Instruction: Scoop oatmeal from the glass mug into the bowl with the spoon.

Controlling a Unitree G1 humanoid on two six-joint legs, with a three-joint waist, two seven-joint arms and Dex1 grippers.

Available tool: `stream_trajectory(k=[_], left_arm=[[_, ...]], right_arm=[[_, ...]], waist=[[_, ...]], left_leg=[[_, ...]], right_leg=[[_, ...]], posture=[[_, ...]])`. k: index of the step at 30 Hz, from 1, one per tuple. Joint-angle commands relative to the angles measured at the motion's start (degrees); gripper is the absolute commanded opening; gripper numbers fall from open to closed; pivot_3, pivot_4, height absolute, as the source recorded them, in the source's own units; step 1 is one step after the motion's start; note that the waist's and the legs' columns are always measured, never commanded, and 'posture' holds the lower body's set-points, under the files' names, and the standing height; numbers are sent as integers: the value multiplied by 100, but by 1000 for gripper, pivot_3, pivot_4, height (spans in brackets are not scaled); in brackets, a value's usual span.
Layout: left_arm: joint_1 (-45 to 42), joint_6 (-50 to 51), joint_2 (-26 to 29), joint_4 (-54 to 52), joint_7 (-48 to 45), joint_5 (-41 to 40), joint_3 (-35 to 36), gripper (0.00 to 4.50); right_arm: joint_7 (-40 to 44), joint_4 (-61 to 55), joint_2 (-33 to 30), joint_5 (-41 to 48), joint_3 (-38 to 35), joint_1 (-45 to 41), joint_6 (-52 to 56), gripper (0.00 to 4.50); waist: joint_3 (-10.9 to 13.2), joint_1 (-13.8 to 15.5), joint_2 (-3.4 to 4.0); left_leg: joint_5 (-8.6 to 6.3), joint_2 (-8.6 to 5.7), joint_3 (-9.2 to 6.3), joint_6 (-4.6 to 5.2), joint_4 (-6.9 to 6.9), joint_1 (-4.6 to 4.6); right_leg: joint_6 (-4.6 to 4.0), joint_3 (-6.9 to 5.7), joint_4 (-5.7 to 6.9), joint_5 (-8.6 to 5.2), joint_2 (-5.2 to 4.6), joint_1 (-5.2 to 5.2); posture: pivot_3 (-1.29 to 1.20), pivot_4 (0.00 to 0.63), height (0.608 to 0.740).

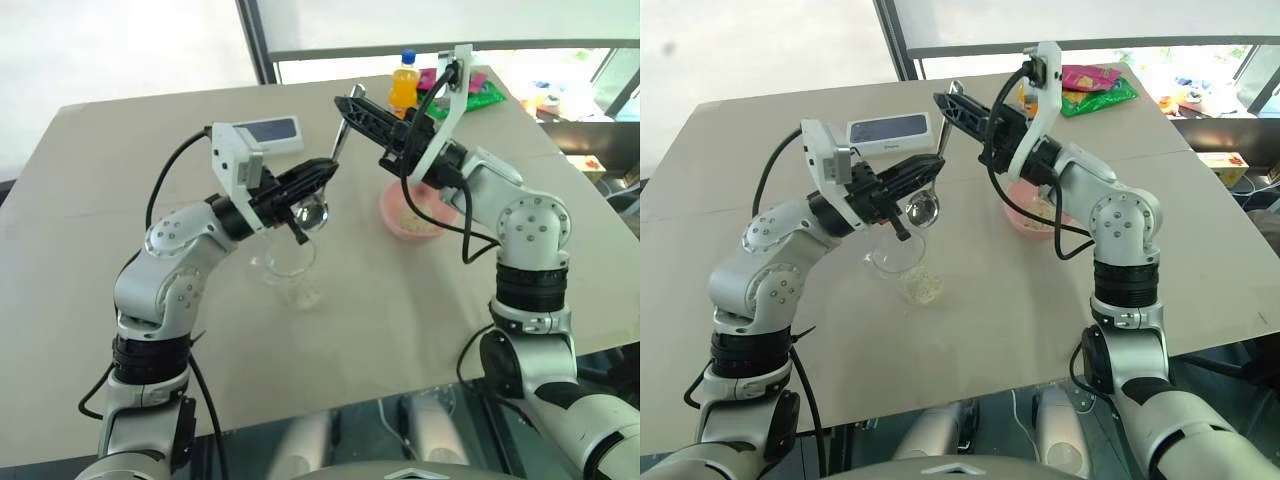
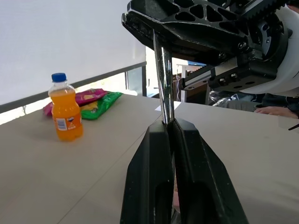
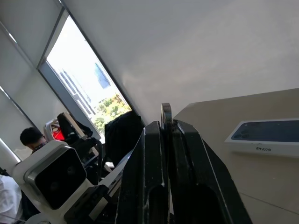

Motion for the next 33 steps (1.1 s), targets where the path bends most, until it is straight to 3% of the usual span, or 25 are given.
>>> stream_trajectory(k=[1, 33], left_arm=[[11, -97, 89, -168, -46, -31, 94, 0], [-359, -463, 310, 380, 108, 380, 388, 0]], right_arm=[[33, -121, -17, 10, -44, -107, -95, 16], [-127, -258, -569, 94, -292, 228, 113, 16]], waist=[[0, 0, 0], [0, 1, 0]], left_leg=[[0, 0, 0, 0, 0, 0], [0, 0, 1, 0, 0, 0]], right_leg=[[0, 0, 0, 0, 0, 0], [0, 1, -1, 0, 0, 0]], posture=[[0, 150, 740], [0, 150, 740]])
